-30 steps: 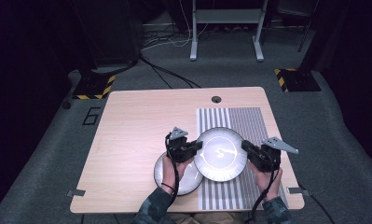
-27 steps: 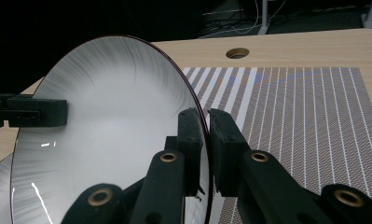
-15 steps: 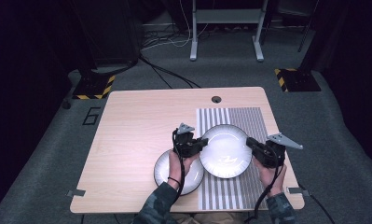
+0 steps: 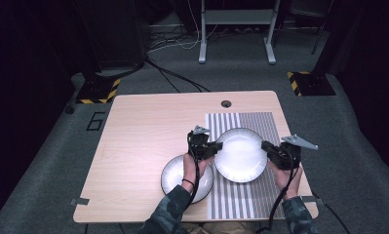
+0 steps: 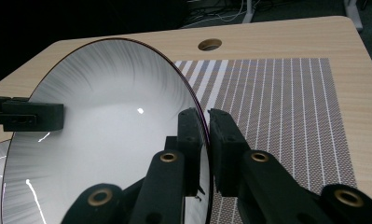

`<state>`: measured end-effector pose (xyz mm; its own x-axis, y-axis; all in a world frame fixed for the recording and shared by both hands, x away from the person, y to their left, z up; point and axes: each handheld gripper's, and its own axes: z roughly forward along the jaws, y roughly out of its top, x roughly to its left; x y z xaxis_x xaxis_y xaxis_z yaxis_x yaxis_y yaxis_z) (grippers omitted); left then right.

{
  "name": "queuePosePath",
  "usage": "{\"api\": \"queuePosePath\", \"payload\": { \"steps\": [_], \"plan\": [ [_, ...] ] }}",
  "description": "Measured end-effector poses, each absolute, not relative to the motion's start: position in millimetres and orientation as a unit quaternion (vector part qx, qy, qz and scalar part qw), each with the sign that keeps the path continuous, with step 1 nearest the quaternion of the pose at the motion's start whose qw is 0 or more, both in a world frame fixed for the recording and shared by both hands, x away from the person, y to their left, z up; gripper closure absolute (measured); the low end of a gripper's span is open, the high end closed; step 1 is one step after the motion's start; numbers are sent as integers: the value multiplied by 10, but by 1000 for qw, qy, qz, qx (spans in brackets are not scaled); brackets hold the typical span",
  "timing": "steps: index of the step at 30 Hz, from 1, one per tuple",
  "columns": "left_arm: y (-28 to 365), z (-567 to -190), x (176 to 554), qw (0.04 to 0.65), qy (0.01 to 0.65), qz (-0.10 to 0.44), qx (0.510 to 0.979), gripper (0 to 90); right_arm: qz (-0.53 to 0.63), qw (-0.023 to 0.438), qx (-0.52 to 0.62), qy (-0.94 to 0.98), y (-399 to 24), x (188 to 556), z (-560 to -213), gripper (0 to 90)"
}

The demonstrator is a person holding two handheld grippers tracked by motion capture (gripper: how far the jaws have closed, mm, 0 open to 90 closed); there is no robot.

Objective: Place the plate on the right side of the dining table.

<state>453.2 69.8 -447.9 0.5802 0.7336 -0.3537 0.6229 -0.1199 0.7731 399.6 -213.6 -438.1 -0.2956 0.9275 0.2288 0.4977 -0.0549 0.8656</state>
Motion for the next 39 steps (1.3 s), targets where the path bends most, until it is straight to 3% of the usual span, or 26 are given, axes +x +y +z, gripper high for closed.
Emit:
{"api": "queuePosePath", "payload": {
  "steps": [13, 39],
  "plan": [
    [589, -4577, 4722, 463, 473, 39, 749, 781, 459, 221, 562, 652, -2212, 4179, -4463, 834],
    [391, -4753, 4848, 453, 507, 60, 731, 765, 458, 198, 597, 628, -2330, 4355, -4667, 831]
  ]
}}
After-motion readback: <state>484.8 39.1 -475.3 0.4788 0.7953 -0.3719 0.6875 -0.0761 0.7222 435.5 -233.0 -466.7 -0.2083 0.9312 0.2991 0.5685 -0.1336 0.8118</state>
